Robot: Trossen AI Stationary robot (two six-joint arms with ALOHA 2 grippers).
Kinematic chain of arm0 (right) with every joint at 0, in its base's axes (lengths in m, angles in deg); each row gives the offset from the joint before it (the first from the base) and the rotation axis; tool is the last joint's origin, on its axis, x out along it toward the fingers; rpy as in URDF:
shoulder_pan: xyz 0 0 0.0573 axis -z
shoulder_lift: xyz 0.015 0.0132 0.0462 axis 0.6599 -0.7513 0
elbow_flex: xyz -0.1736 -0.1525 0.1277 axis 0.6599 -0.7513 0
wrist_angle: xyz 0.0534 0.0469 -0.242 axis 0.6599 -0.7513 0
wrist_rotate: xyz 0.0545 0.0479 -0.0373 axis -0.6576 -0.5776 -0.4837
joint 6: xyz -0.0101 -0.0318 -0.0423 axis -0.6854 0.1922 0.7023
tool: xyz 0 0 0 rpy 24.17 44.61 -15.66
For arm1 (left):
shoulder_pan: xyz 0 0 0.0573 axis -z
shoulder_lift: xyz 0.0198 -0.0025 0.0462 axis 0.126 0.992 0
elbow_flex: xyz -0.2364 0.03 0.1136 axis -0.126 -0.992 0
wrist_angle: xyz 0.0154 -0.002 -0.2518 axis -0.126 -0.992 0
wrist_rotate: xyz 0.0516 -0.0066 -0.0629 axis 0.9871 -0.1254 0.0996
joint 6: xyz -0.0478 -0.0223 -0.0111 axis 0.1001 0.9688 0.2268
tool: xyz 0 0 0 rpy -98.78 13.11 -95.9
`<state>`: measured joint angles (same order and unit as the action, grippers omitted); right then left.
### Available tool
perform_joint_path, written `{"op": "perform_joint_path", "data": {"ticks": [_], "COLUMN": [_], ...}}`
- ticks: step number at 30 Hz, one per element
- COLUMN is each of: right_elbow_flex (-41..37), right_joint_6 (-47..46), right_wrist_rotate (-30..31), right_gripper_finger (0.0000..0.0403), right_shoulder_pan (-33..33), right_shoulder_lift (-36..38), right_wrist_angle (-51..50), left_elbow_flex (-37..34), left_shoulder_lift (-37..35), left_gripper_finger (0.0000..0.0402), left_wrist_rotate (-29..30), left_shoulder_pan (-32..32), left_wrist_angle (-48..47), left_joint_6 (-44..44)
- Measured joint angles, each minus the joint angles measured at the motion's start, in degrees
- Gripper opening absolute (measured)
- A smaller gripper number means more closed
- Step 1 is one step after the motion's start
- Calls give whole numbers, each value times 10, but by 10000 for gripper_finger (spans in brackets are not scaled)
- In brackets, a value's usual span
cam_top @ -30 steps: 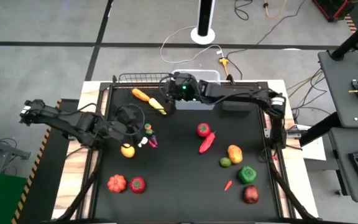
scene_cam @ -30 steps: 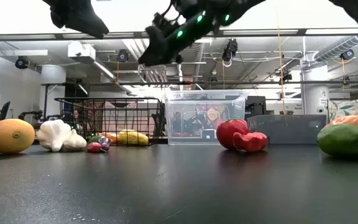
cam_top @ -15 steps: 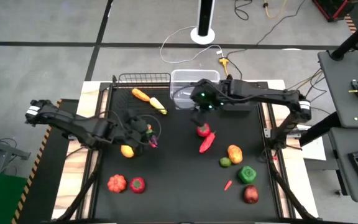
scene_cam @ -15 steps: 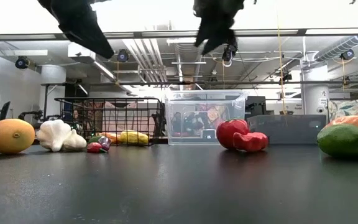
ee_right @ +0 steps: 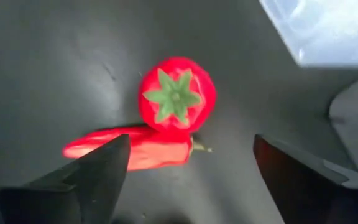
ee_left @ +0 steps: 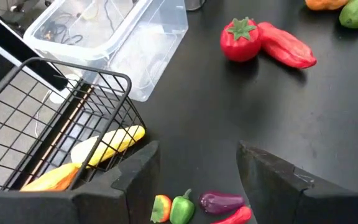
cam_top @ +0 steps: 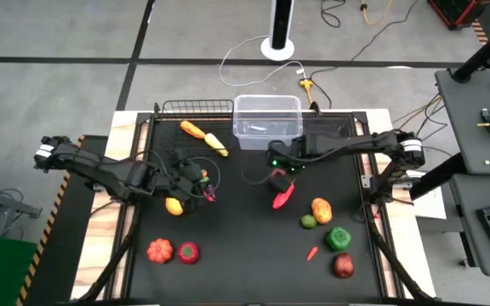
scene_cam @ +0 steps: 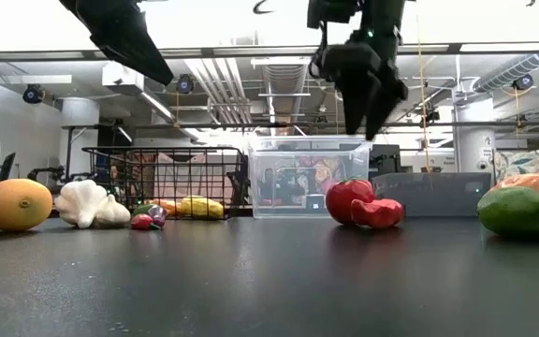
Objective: Sort produce into baskets
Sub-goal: Put the top red tomato into the transparent bin
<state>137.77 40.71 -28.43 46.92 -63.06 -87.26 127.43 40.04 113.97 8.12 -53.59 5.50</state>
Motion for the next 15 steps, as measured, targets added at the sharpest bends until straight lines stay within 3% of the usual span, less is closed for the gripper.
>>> {"op": "perform_joint_path", "data": {"ticks": [5,15], "right_elbow_flex": [-58,-108], "right_joint_6": [-45,-59], "right_wrist_rotate": [4,7], "right_gripper_finger": [356,359], "right_shoulder_pan": [-1,-1], "right_shoulder_lift": [0,0], "right_wrist_angle": [49,163], "left_elbow_flex": [0,0], "left_shoulder_lift": [0,0], "left_gripper_finger": [194,194], "left_wrist_rotate": [14,14], "left_shoulder_pan": [0,0], "left_wrist_angle": [0,2], "left_joint_6": [-4,-4]}}
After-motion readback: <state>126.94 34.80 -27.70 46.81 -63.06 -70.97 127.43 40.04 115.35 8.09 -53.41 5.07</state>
